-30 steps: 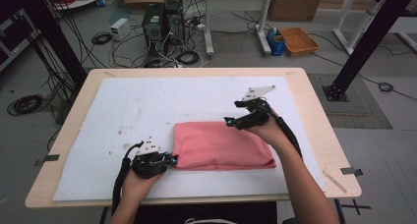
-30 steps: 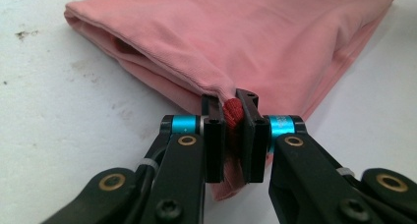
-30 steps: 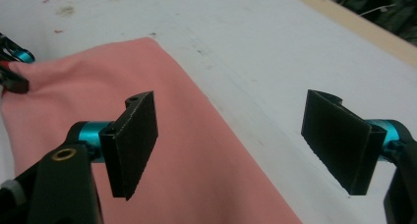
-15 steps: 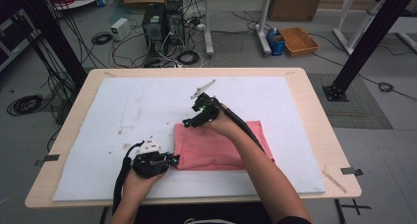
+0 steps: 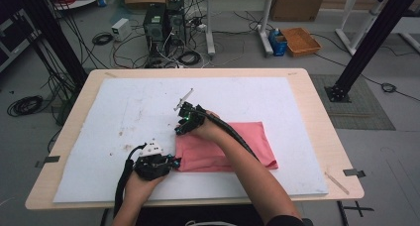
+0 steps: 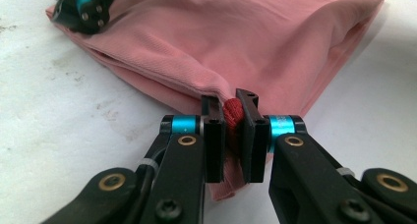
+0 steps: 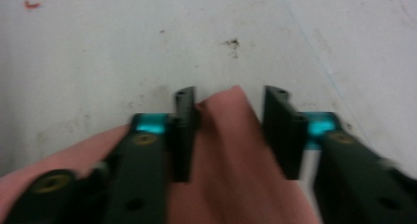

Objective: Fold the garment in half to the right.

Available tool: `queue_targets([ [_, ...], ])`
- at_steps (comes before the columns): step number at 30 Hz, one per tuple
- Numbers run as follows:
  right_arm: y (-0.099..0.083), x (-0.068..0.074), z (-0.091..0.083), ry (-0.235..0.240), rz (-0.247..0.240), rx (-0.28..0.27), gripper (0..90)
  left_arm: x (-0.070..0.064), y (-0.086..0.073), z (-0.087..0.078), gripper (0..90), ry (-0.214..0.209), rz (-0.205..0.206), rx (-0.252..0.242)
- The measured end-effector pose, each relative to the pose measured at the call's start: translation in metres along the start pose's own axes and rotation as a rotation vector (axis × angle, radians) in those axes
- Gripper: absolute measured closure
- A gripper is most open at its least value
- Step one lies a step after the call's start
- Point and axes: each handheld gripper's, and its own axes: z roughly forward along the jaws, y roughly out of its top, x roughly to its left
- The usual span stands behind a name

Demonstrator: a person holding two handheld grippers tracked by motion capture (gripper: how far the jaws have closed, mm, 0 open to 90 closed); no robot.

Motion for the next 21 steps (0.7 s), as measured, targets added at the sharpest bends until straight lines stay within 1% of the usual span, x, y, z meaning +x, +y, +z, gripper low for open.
queue_targets([
  [1, 0.0, 0.001, 0.0, 0.011, -0.016, 0.002, 77.8, 0.0, 0.0, 0.0, 82.3, 0.001, -0.002, -0.003],
  [2, 0.001, 0.004, 0.0, 0.012, -0.027, 0.005, 83.2, 0.001, 0.0, 0.0, 82.3, 0.0, -0.001, 0.0],
  [3, 0.002, 0.007, 0.001, 0.008, -0.053, 0.008, 84.9, 0.001, -0.001, 0.0, 82.2, -0.001, -0.006, -0.004],
  [4, 0.003, 0.01, 0.001, -0.007, -0.075, 0.011, 85.7, 0.002, -0.001, -0.001, 82.2, -0.001, -0.004, 0.001],
  [5, 0.004, 0.011, 0.001, -0.014, -0.091, 0.011, 86.0, 0.002, -0.001, -0.002, 82.2, 0.001, -0.006, -0.001],
  [6, 0.004, 0.012, 0.0, -0.015, -0.086, 0.017, 86.5, 0.002, -0.002, -0.003, 82.2, 0.0, -0.009, -0.007],
  [8, 0.005, 0.012, -0.001, -0.011, -0.091, 0.009, 86.8, 0.004, -0.003, -0.007, 82.2, -0.003, -0.019, -0.014],
  [9, 0.006, 0.012, -0.002, -0.014, -0.098, -0.004, 86.8, 0.005, -0.003, -0.009, 82.2, -0.003, -0.024, -0.016],
  [11, 0.008, 0.013, -0.006, -0.013, -0.094, -0.04, 86.9, 0.007, -0.004, -0.012, 82.2, -0.006, -0.034, -0.025],
  [13, 0.011, 0.015, -0.009, -0.016, -0.098, -0.064, 86.8, 0.009, -0.004, -0.015, 82.3, -0.006, -0.037, -0.033],
  [14, 0.012, 0.015, -0.011, -0.019, -0.099, -0.072, 86.8, 0.009, -0.003, -0.017, 82.3, -0.011, -0.044, -0.042],
  [16, 0.013, 0.015, -0.015, -0.023, -0.102, -0.097, 86.8, 0.01, 0.0, -0.022, 82.3, -0.021, -0.041, -0.06],
  [17, 0.013, 0.015, -0.019, -0.017, -0.097, -0.108, 86.8, 0.01, 0.001, -0.023, 82.3, -0.029, -0.046, -0.073],
  [19, 0.012, 0.013, -0.027, -0.013, -0.086, -0.13, 86.8, 0.009, 0.006, -0.025, 82.2, -0.043, -0.041, -0.089],
  [21, 0.01, 0.012, -0.038, -0.01, -0.08, -0.159, 86.8, 0.007, 0.011, -0.025, 82.3, -0.066, -0.041, -0.107],
])
